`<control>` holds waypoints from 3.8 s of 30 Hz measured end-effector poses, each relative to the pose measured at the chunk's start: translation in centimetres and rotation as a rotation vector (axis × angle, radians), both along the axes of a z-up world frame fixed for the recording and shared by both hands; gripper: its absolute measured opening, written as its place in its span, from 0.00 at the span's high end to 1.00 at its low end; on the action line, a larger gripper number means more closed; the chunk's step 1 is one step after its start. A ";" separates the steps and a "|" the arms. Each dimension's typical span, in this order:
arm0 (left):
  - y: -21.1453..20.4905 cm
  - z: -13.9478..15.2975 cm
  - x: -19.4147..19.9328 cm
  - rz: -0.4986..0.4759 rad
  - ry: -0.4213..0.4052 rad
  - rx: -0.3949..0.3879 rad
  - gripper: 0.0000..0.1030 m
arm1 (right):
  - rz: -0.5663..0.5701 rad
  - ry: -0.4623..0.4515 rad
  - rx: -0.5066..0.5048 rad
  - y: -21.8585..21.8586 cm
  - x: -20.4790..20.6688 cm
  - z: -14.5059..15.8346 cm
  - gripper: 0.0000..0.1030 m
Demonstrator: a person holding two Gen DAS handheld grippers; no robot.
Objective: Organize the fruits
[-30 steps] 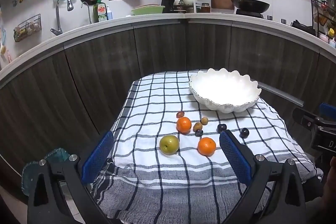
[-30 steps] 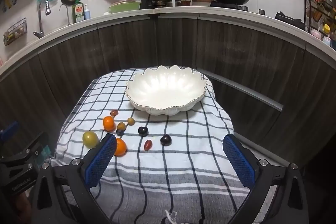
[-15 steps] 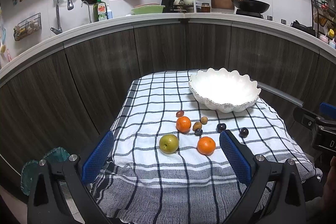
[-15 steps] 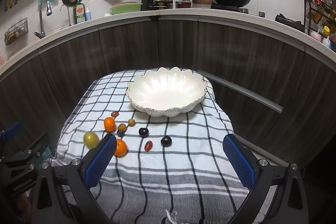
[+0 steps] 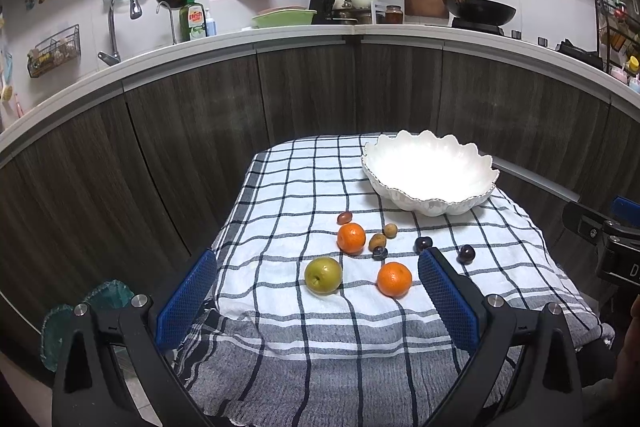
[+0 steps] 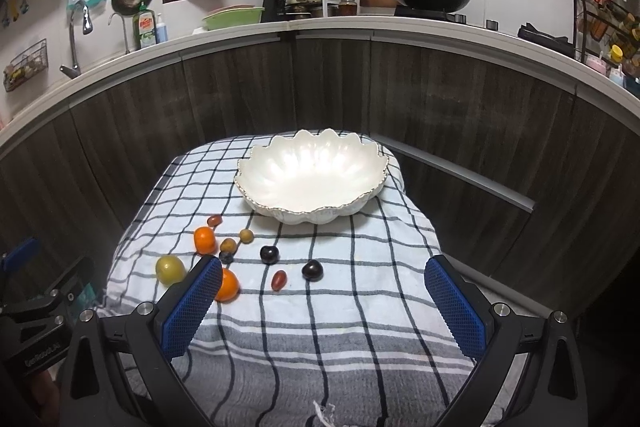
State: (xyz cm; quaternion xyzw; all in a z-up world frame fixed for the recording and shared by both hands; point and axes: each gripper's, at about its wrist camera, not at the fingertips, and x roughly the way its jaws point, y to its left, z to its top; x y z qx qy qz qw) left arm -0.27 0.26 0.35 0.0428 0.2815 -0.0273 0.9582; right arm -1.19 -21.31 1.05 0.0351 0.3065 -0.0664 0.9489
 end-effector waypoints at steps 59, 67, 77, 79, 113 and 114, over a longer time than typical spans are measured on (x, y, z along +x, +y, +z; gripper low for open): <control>0.3 1.0 0.8 0.044 -0.029 0.006 0.00 | -0.023 -0.023 -0.010 0.3 0.5 1.0 0.01; 0.5 0.1 2.0 0.052 -0.007 0.014 0.00 | -0.004 0.013 -0.015 0.8 1.9 0.1 0.01; 0.7 -1.0 3.7 0.038 0.033 0.009 0.00 | 0.031 0.023 -0.043 1.7 3.8 -0.6 0.01; 0.7 -1.3 4.1 0.037 0.043 0.013 0.00 | 0.039 0.026 -0.047 1.9 4.3 -0.9 0.01; -0.1 -6.6 10.2 -0.003 0.116 0.046 0.19 | 0.106 0.103 -0.006 3.7 11.0 -5.8 0.38; -0.1 -6.9 10.3 -0.004 0.121 0.046 0.19 | 0.105 0.108 -0.006 3.7 11.0 -6.1 0.38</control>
